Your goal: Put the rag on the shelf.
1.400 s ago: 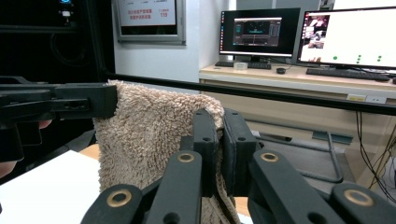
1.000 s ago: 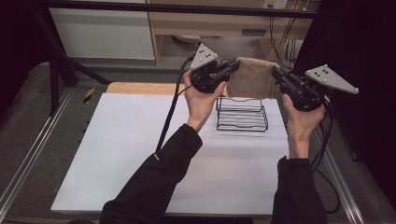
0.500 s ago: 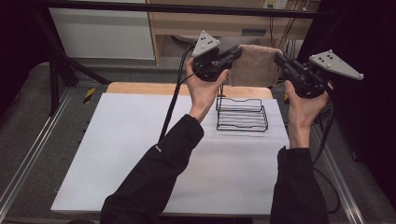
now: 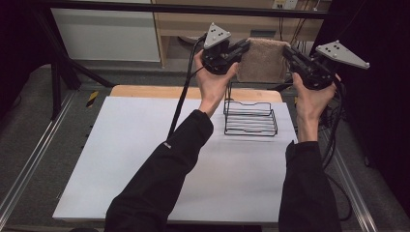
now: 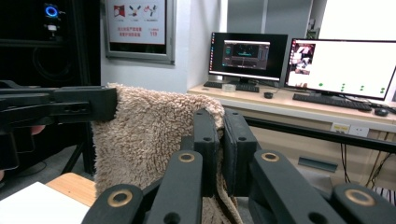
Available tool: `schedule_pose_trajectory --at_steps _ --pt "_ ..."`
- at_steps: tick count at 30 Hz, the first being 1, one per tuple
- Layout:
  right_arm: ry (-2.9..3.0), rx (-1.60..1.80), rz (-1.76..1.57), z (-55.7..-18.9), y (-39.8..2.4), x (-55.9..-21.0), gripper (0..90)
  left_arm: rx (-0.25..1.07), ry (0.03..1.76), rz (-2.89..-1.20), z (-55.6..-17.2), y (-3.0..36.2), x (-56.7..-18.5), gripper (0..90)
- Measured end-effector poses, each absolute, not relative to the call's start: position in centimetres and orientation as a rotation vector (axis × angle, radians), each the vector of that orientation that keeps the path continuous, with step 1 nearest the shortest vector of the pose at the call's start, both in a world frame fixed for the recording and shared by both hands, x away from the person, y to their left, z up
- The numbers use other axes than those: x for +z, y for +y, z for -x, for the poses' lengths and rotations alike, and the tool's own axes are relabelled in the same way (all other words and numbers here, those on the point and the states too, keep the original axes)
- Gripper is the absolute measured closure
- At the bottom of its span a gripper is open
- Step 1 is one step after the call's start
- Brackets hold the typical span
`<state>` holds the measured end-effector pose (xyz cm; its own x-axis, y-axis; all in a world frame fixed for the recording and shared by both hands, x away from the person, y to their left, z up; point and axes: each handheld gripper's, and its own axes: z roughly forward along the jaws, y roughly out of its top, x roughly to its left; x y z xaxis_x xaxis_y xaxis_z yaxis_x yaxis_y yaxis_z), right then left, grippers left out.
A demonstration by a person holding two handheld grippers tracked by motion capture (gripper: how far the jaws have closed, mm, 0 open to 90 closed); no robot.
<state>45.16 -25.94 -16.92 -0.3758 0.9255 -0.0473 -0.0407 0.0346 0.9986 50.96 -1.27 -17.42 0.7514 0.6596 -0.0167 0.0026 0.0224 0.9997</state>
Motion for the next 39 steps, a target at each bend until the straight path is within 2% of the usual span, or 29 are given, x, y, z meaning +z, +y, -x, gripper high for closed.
schedule_pose_trajectory --at_steps 17,32,39 --pt "1.517 1.431 -0.978 -48.5 -27.1 -18.9 85.3 0.548 0.582 -1.524 -54.0 -2.5 -19.4 85.4" --pt "1.59 1.451 -1.014 -47.9 -28.1 -22.1 85.1 0.515 0.556 -1.596 -52.8 -2.4 -22.2 85.4" --pt "1.619 1.448 -0.995 -47.1 -28.2 -22.4 84.7 0.479 0.536 -1.609 -52.0 -2.0 -22.8 85.2"
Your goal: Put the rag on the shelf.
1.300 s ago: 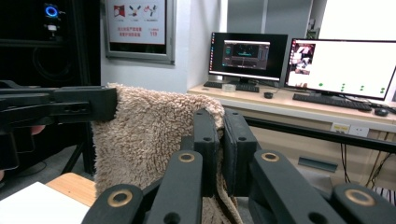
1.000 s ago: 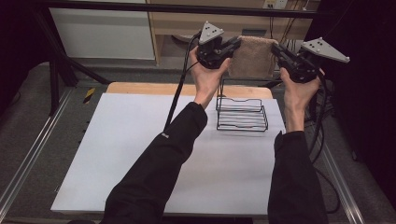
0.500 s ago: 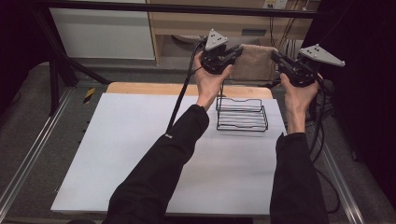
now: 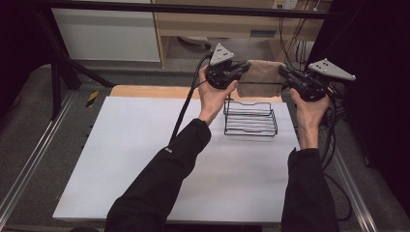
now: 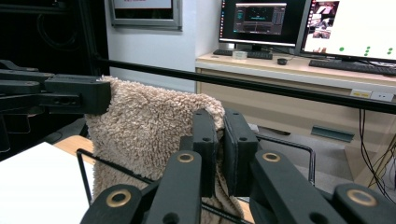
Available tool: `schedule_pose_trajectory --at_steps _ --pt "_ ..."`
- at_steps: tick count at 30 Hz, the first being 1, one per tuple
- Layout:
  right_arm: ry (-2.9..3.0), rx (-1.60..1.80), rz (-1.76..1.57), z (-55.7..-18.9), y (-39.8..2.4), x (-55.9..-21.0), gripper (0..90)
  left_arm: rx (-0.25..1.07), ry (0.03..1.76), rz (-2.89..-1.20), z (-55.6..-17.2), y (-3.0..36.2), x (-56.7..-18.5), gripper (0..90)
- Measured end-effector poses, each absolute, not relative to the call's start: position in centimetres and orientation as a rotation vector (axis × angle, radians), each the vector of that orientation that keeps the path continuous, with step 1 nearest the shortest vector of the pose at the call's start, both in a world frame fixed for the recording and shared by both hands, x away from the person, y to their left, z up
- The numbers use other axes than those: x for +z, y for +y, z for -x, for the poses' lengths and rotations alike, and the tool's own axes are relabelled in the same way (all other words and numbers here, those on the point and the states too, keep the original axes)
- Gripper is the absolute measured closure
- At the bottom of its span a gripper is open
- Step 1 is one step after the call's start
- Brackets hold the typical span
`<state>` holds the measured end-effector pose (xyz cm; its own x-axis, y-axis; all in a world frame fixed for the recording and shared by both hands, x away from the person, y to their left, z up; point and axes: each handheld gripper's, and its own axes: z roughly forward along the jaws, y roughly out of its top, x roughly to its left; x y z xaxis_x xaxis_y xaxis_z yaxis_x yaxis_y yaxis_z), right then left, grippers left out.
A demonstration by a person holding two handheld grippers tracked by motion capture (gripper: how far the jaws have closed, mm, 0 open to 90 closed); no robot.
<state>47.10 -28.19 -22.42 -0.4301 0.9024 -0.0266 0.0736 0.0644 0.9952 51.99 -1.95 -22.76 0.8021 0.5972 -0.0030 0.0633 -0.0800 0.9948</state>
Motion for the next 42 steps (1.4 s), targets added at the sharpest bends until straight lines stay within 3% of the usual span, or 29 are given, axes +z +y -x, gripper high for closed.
schedule_pose_trajectory --at_steps 19,31,42 --pt "1.738 1.402 -0.935 -44.9 -28.7 -24.1 83.6 0.472 0.5 -1.728 -50.1 -1.6 -23.9 83.3" --pt "1.779 1.398 -0.91 -44.6 -28.8 -24.8 83.5 0.375 0.556 -1.744 -50.0 -0.7 -21.6 73.5" --pt "1.814 1.387 -0.892 -44.5 -29.0 -25.4 82.0 0.31 0.571 -1.861 -50.9 -2.7 -21.2 89.6"
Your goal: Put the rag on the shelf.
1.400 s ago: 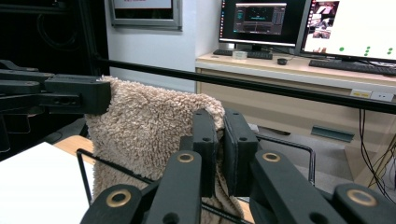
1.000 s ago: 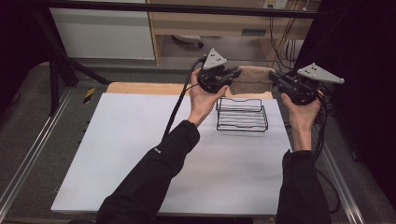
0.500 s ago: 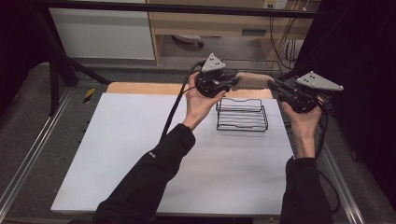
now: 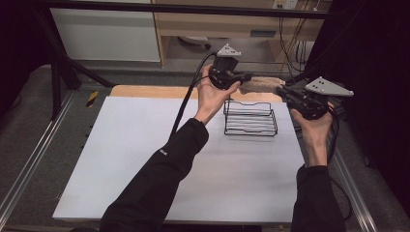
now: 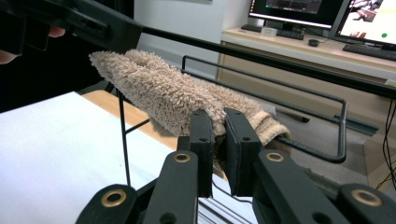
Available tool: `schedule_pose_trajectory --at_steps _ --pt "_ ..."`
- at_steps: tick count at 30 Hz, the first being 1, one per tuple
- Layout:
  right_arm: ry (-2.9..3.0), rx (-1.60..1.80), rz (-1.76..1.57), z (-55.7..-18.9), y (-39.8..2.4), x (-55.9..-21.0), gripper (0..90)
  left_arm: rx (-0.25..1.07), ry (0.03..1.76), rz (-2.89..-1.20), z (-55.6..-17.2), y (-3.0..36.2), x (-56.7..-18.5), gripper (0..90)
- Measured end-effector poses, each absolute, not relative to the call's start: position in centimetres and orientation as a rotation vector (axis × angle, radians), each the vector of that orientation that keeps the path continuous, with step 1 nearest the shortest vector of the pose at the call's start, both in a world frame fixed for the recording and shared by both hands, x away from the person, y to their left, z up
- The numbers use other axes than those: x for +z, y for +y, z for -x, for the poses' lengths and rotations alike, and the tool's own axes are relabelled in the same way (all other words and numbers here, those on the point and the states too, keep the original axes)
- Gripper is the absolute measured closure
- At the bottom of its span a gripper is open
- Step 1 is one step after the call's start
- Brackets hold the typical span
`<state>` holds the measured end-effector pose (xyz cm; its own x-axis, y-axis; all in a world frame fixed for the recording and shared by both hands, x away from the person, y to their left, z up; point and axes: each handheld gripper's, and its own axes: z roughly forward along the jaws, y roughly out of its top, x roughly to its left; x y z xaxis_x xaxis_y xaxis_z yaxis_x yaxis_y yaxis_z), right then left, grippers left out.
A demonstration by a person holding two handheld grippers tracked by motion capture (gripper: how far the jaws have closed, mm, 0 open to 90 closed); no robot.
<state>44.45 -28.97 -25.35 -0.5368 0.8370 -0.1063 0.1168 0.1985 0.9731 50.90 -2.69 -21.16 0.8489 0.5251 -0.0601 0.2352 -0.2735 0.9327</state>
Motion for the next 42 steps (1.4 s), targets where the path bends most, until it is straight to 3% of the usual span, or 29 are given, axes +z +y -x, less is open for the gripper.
schedule_pose_trajectory --at_steps 10,21,23,26,32,42 --pt "1.851 1.372 -0.904 -44.3 -29.1 -25.9 74.8 0.314 0.538 -1.915 -50.2 -2.5 -22.4 89.8" --pt "1.811 1.464 -0.914 -43.6 -29.2 -25.1 59.8 0.348 0.518 -1.96 -49.8 -2.4 -23.8 89.9" --pt "1.807 1.47 -0.91 -43.6 -28.9 -24.8 61.8 0.352 0.518 -1.966 -49.8 -2.4 -24.1 89.9" --pt "1.833 1.449 -0.937 -44.0 -28.3 -25.0 72.9 0.358 0.516 -1.97 -49.8 -2.3 -24.6 89.9" --pt "1.854 1.417 -1.027 -44.7 -28.1 -27.2 84.8 0.365 0.52 -1.988 -49.9 -2.1 -25.8 89.9" --pt "1.833 1.4 -1.071 -45.4 -28.3 -28.9 83.6 0.381 0.539 -1.973 -50.5 -2.5 -26.8 89.9"
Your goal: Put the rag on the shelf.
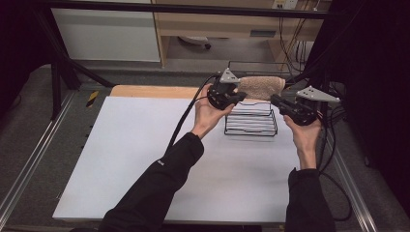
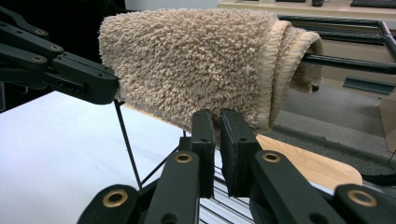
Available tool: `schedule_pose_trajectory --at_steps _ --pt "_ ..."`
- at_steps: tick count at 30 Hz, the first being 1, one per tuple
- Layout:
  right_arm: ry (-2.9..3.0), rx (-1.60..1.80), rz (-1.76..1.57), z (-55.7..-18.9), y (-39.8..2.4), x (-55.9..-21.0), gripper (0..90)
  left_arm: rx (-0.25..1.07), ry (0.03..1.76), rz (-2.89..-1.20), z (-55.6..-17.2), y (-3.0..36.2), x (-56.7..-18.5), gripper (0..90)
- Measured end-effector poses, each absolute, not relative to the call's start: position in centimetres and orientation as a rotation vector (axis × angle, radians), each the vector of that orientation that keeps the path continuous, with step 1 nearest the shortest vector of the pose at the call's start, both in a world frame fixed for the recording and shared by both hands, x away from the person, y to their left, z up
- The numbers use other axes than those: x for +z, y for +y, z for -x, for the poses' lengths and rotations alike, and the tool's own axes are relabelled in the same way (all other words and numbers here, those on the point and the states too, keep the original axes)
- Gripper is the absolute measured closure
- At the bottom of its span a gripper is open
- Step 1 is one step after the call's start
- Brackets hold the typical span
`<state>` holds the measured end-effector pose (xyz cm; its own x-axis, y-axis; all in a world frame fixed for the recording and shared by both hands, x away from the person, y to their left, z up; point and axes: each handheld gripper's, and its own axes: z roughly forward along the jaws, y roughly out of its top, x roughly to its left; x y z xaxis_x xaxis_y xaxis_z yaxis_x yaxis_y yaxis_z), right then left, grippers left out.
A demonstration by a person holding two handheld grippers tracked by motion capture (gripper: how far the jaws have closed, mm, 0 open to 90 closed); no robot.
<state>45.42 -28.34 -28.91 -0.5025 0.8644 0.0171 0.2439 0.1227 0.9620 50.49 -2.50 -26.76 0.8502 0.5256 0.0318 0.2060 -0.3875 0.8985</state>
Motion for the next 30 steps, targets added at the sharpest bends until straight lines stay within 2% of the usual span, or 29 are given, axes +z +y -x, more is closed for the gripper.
schedule_pose_trajectory --at_steps 5,9,15,21,30 --pt "1.83 1.426 -1.047 -44.8 -28.3 -28.4 80.0 0.393 0.527 -1.969 -50.0 -2.0 -26.4 89.0" --pt "1.83 1.441 -1.033 -43.9 -28.3 -27.7 73.9 0.404 0.528 -1.974 -49.3 -1.1 -26.0 82.2" --pt "1.835 1.453 -1.049 -42.8 -27.9 -27.1 59.3 0.401 0.537 -1.987 -48.2 0.7 -25.9 68.9" --pt "1.858 1.469 -1.08 -41.8 -27.4 -27.6 42.1 0.403 0.566 -2.015 -47.0 3.0 -26.4 51.1" --pt "1.932 1.432 -1.089 -40.6 -26.2 -28.8 20.7 0.394 0.625 -2.043 -45.2 7.3 -28.9 30.8"
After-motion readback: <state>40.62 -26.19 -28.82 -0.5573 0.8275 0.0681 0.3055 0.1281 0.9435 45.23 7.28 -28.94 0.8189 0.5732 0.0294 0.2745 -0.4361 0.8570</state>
